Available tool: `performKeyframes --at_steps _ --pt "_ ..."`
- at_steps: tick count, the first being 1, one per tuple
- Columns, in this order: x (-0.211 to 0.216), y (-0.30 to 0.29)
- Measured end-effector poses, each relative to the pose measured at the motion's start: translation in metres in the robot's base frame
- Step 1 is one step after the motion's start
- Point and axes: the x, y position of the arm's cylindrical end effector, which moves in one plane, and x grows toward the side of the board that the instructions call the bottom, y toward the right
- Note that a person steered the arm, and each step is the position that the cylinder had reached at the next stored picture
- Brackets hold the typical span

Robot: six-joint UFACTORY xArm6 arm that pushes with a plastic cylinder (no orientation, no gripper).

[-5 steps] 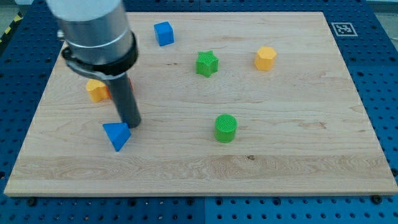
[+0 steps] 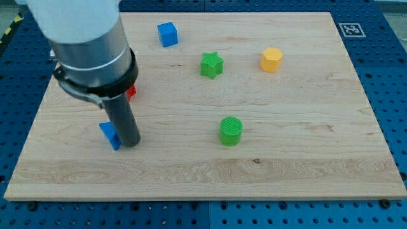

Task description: Push the blue triangle a bit left

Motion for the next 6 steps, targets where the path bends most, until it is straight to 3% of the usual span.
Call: performKeyframes --at_steps 2,4,6 --pt "-0.032 0.000" --pt "-0.010 -0.024" --pt "-0.027 -0.042"
